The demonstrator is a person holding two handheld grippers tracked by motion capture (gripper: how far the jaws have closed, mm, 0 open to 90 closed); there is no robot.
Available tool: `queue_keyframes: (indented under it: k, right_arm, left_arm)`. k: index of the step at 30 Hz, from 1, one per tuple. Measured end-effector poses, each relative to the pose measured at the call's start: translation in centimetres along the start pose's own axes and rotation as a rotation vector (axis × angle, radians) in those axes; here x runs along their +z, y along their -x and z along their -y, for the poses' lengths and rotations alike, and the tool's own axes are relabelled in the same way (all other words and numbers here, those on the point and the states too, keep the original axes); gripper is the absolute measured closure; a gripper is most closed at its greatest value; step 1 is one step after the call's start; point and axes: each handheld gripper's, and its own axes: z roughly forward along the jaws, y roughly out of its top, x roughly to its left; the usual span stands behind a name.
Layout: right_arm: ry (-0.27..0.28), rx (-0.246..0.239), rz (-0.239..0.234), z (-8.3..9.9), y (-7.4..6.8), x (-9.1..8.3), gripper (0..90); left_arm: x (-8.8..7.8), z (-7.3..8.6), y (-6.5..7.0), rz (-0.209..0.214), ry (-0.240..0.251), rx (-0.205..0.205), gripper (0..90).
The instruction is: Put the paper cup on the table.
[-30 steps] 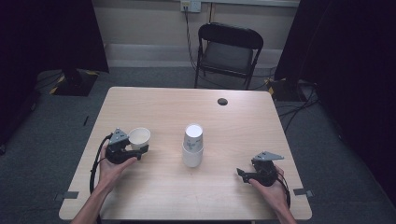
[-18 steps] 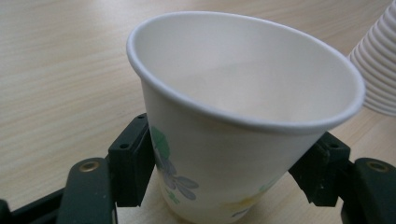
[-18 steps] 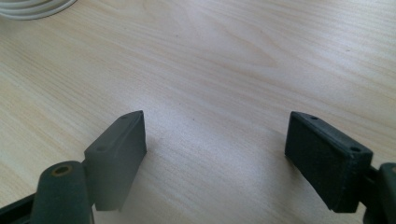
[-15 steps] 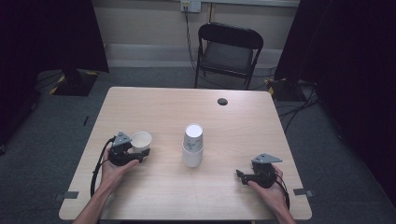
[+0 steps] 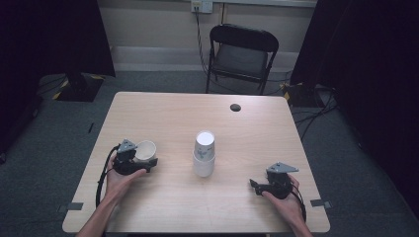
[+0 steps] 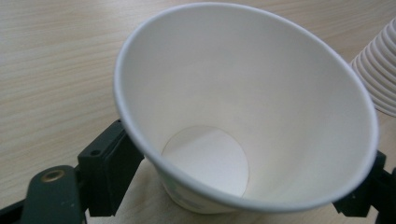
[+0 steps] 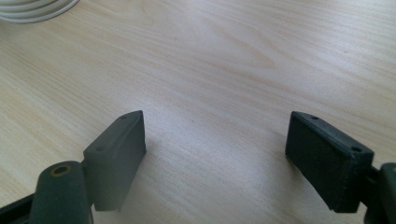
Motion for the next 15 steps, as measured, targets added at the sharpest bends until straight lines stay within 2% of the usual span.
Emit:
queue_keyframes:
  k: [3, 9, 11, 15]
  right_arm:
    - [0.0, 0.0, 0.0, 0.0, 0.0, 0.0, 19.7]
    - [-0.001, 0.002, -0.002, -0.06, 0.01, 0.08, 18.6]
    - [-0.002, 0.0, -0.001, -0.11, 0.02, 0.15, 18.1]
    - [-0.002, 0.001, -0.001, -0.11, 0.01, 0.15, 18.1]
  left_arm:
    - [-0.03, -0.03, -0.06, -0.024, -0.008, -0.021, 15.8]
    - [-0.24, 0.04, 0.17, -0.003, -0.028, -0.033, 15.7]
    - [-0.36, 0.0, 0.33, -0.015, -0.028, -0.023, 16.0]
    - [-0.88, 0.06, 0.18, -0.021, -0.032, -0.03, 16.1]
